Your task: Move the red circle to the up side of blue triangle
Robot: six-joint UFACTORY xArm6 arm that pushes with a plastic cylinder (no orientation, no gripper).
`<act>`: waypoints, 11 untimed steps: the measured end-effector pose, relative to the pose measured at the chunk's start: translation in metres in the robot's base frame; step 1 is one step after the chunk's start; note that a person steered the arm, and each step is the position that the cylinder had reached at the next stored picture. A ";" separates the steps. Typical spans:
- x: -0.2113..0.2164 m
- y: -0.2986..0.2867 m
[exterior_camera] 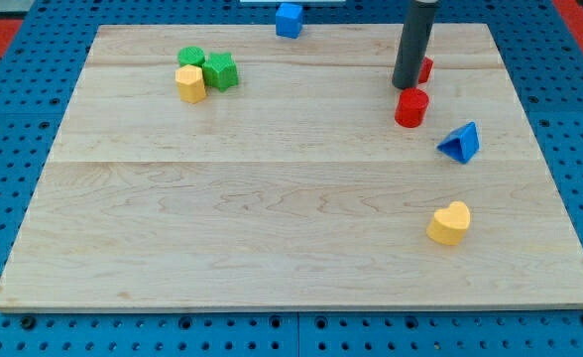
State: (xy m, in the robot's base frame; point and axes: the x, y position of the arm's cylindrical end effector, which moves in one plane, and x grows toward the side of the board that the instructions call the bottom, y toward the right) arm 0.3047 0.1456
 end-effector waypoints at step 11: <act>0.004 -0.324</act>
